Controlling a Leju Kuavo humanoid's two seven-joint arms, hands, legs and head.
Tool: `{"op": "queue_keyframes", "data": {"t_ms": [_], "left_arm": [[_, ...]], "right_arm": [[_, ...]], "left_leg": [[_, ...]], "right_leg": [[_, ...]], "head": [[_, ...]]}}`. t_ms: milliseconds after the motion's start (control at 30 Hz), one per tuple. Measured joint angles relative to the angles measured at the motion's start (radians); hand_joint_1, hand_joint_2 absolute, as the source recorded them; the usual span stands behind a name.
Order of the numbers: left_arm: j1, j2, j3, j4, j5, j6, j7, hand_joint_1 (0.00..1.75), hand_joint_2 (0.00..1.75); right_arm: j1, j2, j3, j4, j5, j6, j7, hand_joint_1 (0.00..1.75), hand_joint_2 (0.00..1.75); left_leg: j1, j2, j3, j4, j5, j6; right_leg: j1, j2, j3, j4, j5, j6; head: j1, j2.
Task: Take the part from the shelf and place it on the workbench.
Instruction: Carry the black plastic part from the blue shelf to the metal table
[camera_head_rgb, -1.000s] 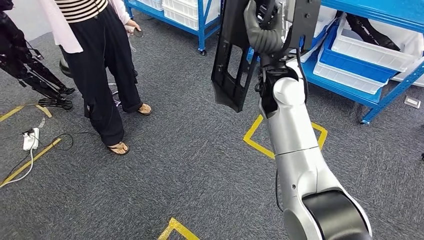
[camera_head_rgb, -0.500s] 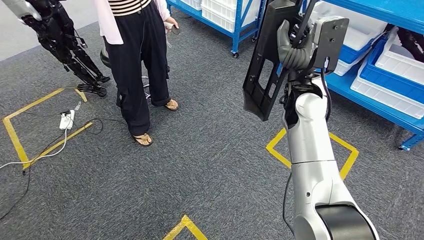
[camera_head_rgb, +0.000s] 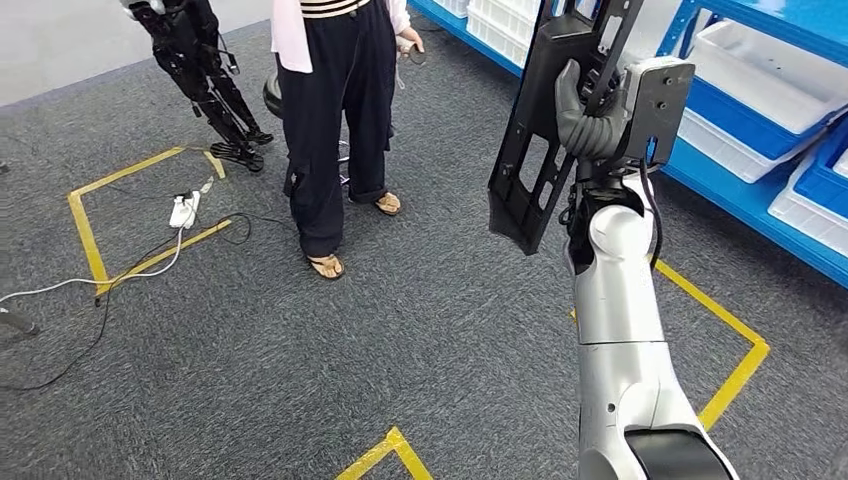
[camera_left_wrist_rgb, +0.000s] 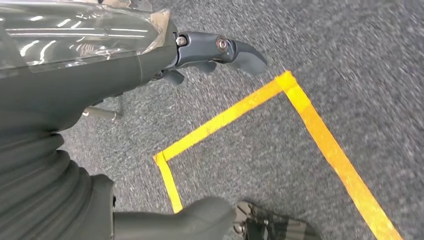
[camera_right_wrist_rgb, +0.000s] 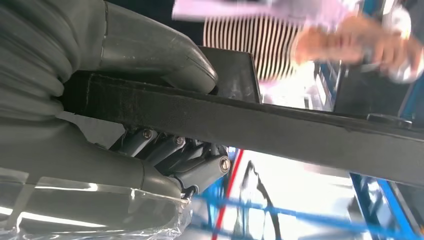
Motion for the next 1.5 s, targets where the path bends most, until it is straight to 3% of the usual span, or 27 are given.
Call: {"op": "queue_keyframes", "data": {"t_ms": [33, 100, 167, 200, 233, 300, 367, 433, 467, 533, 600, 667, 700, 767, 833, 900, 967, 1033, 1100, 1167, 1200, 1233, 1300, 1333, 1400, 1467, 1500], "left_arm": [[-0.001, 0.001, -0.003, 0.000, -0.005, 0.000, 0.000, 0.00, 1.75], [-0.005, 0.002, -0.009, 0.000, -0.014, 0.000, 0.001, 0.00, 1.75], [-0.007, 0.002, -0.017, 0.000, -0.021, 0.000, 0.003, 0.00, 1.75], [-0.007, 0.001, -0.020, 0.000, -0.023, 0.000, 0.005, 0.00, 1.75], [-0.007, 0.001, -0.021, 0.000, -0.025, 0.000, 0.006, 0.00, 1.75], [-0.007, -0.001, -0.023, 0.000, -0.027, 0.001, 0.007, 0.00, 1.75], [-0.007, -0.003, -0.023, 0.000, -0.030, 0.003, 0.007, 0.00, 1.75], [-0.004, -0.005, -0.023, 0.000, -0.033, 0.004, 0.008, 0.00, 1.75], [-0.003, -0.004, -0.023, 0.000, -0.034, 0.005, 0.008, 0.00, 1.75], [-0.002, -0.004, -0.024, 0.000, -0.039, 0.006, 0.008, 0.00, 1.75], [-0.005, -0.004, -0.026, 0.000, -0.042, 0.006, 0.008, 0.00, 1.75], [-0.007, -0.005, -0.029, 0.000, -0.043, 0.006, 0.008, 0.00, 1.75], [-0.006, -0.005, -0.031, 0.000, -0.044, 0.006, 0.009, 0.00, 1.75], [-0.006, -0.005, -0.033, 0.000, -0.047, 0.006, 0.010, 0.00, 1.75], [-0.008, -0.006, -0.037, 0.000, -0.051, 0.006, 0.010, 0.00, 1.75], [-0.010, -0.007, -0.041, 0.000, -0.052, 0.006, 0.010, 0.00, 1.75], [-0.010, -0.007, -0.043, 0.000, -0.052, 0.006, 0.010, 0.00, 1.75], [-0.010, -0.006, -0.043, 0.000, -0.052, 0.006, 0.010, 0.00, 1.75], [-0.011, -0.005, -0.043, 0.000, -0.052, 0.006, 0.010, 0.00, 1.75], [-0.012, -0.005, -0.043, 0.000, -0.050, 0.006, 0.014, 0.00, 1.75], [-0.012, -0.005, -0.043, 0.000, -0.047, 0.007, 0.017, 0.00, 1.75], [-0.011, -0.005, -0.043, 0.000, -0.044, 0.009, 0.020, 0.00, 1.75], [-0.011, -0.006, -0.043, 0.000, -0.039, 0.013, 0.025, 0.00, 1.75], [-0.011, -0.005, -0.043, 0.000, -0.037, 0.014, 0.027, 0.00, 1.75], [-0.010, -0.005, -0.043, 0.000, -0.034, 0.016, 0.029, 0.00, 1.75], [-0.008, -0.005, -0.043, 0.000, -0.034, 0.018, 0.032, 0.00, 1.75], [-0.007, -0.005, -0.042, 0.000, -0.034, 0.019, 0.033, 0.00, 1.75]], "right_arm": [[-0.003, 0.006, 0.000, -0.001, -0.002, 0.005, 0.004, 1.75, 1.75], [-0.010, 0.017, 0.000, 0.000, -0.005, 0.014, 0.009, 1.75, 1.75], [-0.018, 0.032, 0.002, 0.003, -0.006, 0.022, 0.010, 1.75, 1.75], [-0.022, 0.042, 0.005, 0.004, -0.007, 0.025, 0.010, 1.75, 1.75], [-0.028, 0.053, 0.008, 0.004, -0.007, 0.029, 0.010, 1.75, 1.75], [-0.043, 0.073, 0.016, 0.004, -0.008, 0.034, 0.011, 1.75, 1.75], [-0.055, 0.088, 0.026, 0.005, -0.006, 0.039, 0.012, 1.75, 1.75], [-0.062, 0.103, 0.037, 0.008, 0.002, 0.046, 0.015, 1.75, 1.75], [-0.065, 0.112, 0.044, 0.010, 0.007, 0.048, 0.016, 1.75, 1.75], [-0.074, 0.129, 0.063, 0.018, 0.013, 0.049, 0.016, 1.75, 1.75], [-0.083, 0.135, 0.078, 0.028, 0.013, 0.050, 0.016, 1.75, 1.75], [-0.087, 0.135, 0.086, 0.038, 0.010, 0.049, 0.016, 1.75, 1.75], [-0.088, 0.135, 0.090, 0.043, 0.003, 0.048, 0.016, 1.75, 1.75], [-0.093, 0.135, 0.101, 0.051, -0.013, 0.045, 0.017, 1.75, 1.75], [-0.102, 0.135, 0.112, 0.058, -0.024, 0.041, 0.017, 1.75, 1.75], [-0.110, 0.135, 0.120, 0.063, -0.028, 0.037, 0.019, 1.75, 1.75], [-0.114, 0.135, 0.126, 0.068, -0.030, 0.034, 0.023, 1.75, 1.75], [-0.117, 0.134, 0.134, 0.072, -0.039, 0.025, 0.029, 1.75, 1.75], [-0.118, 0.133, 0.146, 0.075, -0.055, 0.010, 0.037, 1.75, 1.75], [-0.117, 0.132, 0.160, 0.081, -0.072, -0.003, 0.043, 1.75, 1.75], [-0.115, 0.132, 0.167, 0.085, -0.080, -0.007, 0.045, 1.75, 1.75], [-0.114, 0.133, 0.173, 0.089, -0.087, -0.010, 0.046, 1.75, 1.75], [-0.116, 0.133, 0.188, 0.095, -0.100, -0.013, 0.046, 1.75, 1.75], [-0.118, 0.133, 0.196, 0.098, -0.108, -0.014, 0.045, 1.75, 1.75], [-0.120, 0.134, 0.213, 0.106, -0.123, -0.018, 0.045, 1.75, 1.75], [-0.122, 0.135, 0.229, 0.113, -0.134, -0.022, 0.045, 1.75, 1.75], [-0.123, 0.136, 0.236, 0.115, -0.136, -0.022, 0.045, 1.75, 1.75]], "left_leg": [[0.001, -0.009, 0.002, -0.003, 0.002, 0.009], [0.001, -0.031, 0.002, -0.004, 0.002, 0.020], [-0.001, -0.059, 0.003, -0.003, 0.002, 0.023], [-0.001, -0.074, 0.004, -0.003, 0.002, 0.023], [-0.002, -0.087, 0.005, -0.002, 0.002, 0.022], [-0.003, -0.113, 0.004, 0.000, 0.001, 0.019], [-0.003, -0.134, 0.000, 0.002, 0.001, 0.011], [-0.001, -0.152, -0.004, -0.001, 0.004, -0.002], [0.000, -0.149, -0.006, 0.000, 0.003, -0.008], [-0.001, -0.104, -0.028, 0.042, -0.024, -0.020], [0.002, -0.046, -0.088, 0.163, -0.082, -0.030], [0.010, -0.027, -0.147, 0.273, -0.116, -0.039], [0.014, -0.023, -0.153, 0.280, -0.110, -0.043], [0.023, -0.003, -0.102, 0.181, -0.056, -0.049], [0.023, 0.039, -0.029, 0.055, -0.015, -0.048], [0.016, 0.053, -0.003, 0.013, -0.008, -0.037], [0.010, 0.027, -0.001, 0.009, -0.004, -0.021], [0.009, 0.004, 0.004, 0.002, -0.001, -0.004], [0.010, -0.018, 0.006, -0.001, 0.001, 0.007], [0.008, -0.045, 0.006, -0.001, 0.000, 0.011], [0.007, -0.059, 0.006, 0.000, 0.000, 0.011], [0.007, -0.074, 0.007, 0.000, 0.001, 0.011], [0.007, -0.101, 0.007, 0.001, 0.002, 0.008], [0.006, -0.113, 0.006, 0.003, 0.001, 0.005], [0.004, -0.131, 0.002, 0.003, 0.003, -0.005], [0.008, -0.143, -0.003, -0.001, 0.006, -0.017], [0.008, -0.131, -0.007, 0.006, 0.001, -0.021]], "right_leg": [[-0.003, 0.022, -0.020, 0.041, -0.021, -0.002], [-0.004, 0.061, -0.087, 0.175, -0.074, -0.010], [-0.001, 0.073, -0.144, 0.272, -0.098, -0.007], [0.000, 0.076, -0.148, 0.266, -0.086, -0.002], [0.000, 0.079, -0.132, 0.221, -0.059, 0.005], [-0.003, 0.113, -0.073, 0.078, 0.006, 0.013], [-0.004, 0.138, -0.038, -0.003, 0.039, 0.006], [-0.001, 0.125, -0.030, -0.012, 0.045, -0.009], [-0.003, 0.117, -0.027, -0.016, 0.047, -0.015], [-0.010, 0.097, -0.017, -0.025, 0.052, -0.033], [-0.007, 0.075, -0.009, -0.028, 0.049, -0.046], [-0.003, 0.047, -0.006, -0.028, 0.045, -0.053], [-0.002, 0.035, -0.005, -0.028, 0.043, -0.053], [-0.001, 0.014, -0.002, -0.026, 0.038, -0.048], [0.006, -0.002, 0.002, -0.024, 0.029, -0.036], [0.018, -0.017, 0.006, -0.023, 0.023, -0.025], [0.019, -0.033, 0.009, -0.023, 0.018, -0.015], [0.011, -0.006, -0.008, 0.017, -0.008, -0.011], [0.004, 0.047, -0.067, 0.140, -0.058, -0.017], [0.004, 0.069, -0.136, 0.265, -0.094, -0.017], [0.005, 0.073, -0.151, 0.282, -0.090, -0.012], [0.005, 0.075, -0.145, 0.258, -0.071, -0.005], [0.000, 0.099, -0.089, 0.123, -0.009, 0.008], [-0.002, 0.115, -0.060, 0.059, 0.017, 0.009], [-0.004, 0.133, -0.031, -0.003, 0.039, -0.001], [-0.003, 0.116, -0.027, -0.007, 0.044, -0.018], [-0.004, 0.107, -0.025, -0.010, 0.047, -0.026]], "head": [[0.000, 0.000], [0.002, 0.000], [0.003, 0.000], [0.003, 0.000], [0.003, 0.000], [0.003, 0.000], [0.002, 0.000], [0.003, 0.000], [0.003, 0.000], [-0.004, 0.000], [-0.010, 0.000], [-0.011, 0.000], [-0.011, 0.000], [-0.012, 0.000], [-0.011, 0.000], [-0.005, 0.000], [0.001, 0.000], [0.001, 0.000], [0.002, 0.000], [0.002, 0.000], [0.003, 0.000], [0.003, 0.000], [0.004, 0.000], [0.003, 0.000], [0.003, 0.000], [0.002, 0.000], [0.002, 0.000]]}}
